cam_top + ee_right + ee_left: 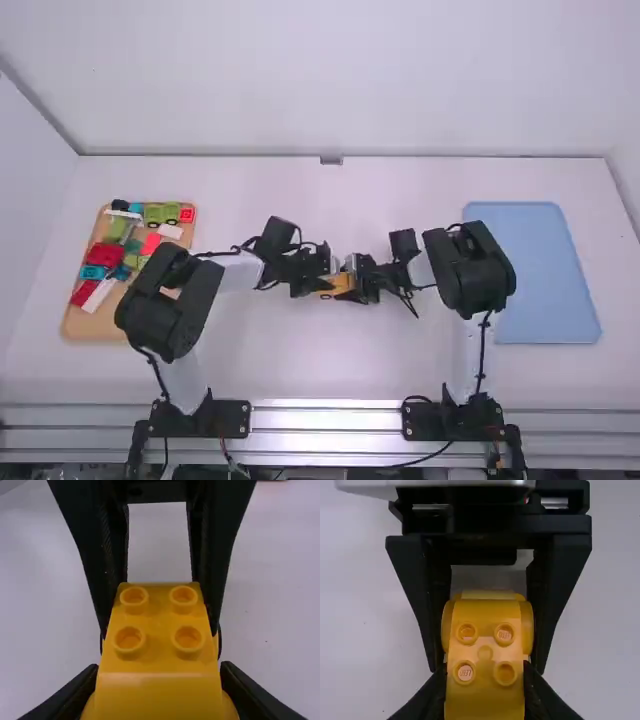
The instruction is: Assemble lego blocks to make yellow taxi
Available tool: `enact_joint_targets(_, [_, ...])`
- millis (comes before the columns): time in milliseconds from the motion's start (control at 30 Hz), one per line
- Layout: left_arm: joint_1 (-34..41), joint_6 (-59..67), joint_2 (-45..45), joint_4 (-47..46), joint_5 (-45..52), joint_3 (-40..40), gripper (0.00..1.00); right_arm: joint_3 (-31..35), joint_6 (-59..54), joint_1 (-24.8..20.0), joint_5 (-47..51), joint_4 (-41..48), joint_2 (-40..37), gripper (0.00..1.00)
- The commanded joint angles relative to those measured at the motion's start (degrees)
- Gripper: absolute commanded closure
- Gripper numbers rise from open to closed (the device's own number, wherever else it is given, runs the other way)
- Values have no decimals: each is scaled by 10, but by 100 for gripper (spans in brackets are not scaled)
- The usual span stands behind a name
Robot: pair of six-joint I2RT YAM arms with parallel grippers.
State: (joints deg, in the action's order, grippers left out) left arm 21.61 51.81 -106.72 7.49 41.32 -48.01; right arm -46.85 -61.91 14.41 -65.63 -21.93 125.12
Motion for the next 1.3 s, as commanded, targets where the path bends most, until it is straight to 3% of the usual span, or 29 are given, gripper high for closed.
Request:
enact_joint_targets(0, [22, 1, -35, -4, -45, 25, 87, 4, 12, 10, 27, 3, 9, 51])
enact_joint_targets(100, [24, 1, -22, -4, -45, 25, 75, 3, 12, 10, 26, 3, 9, 50])
enact_joint_targets(667, [20, 1, 5, 7, -47, 25, 65, 3, 16, 10, 26, 3, 9, 49])
enact_joint_targets(1000, [18, 2, 38, 3, -49, 25, 65, 4, 16, 10, 27, 3, 9, 49])
enact_joint_targets(1167, [-12, 8, 61, -10, -8, 25, 64, 3, 17, 10, 27, 3, 9, 49])
enact_joint_targets(1267, [-39, 7, 75, -19, 30, 25, 58, 3, 16, 11, 27, 3, 9, 48])
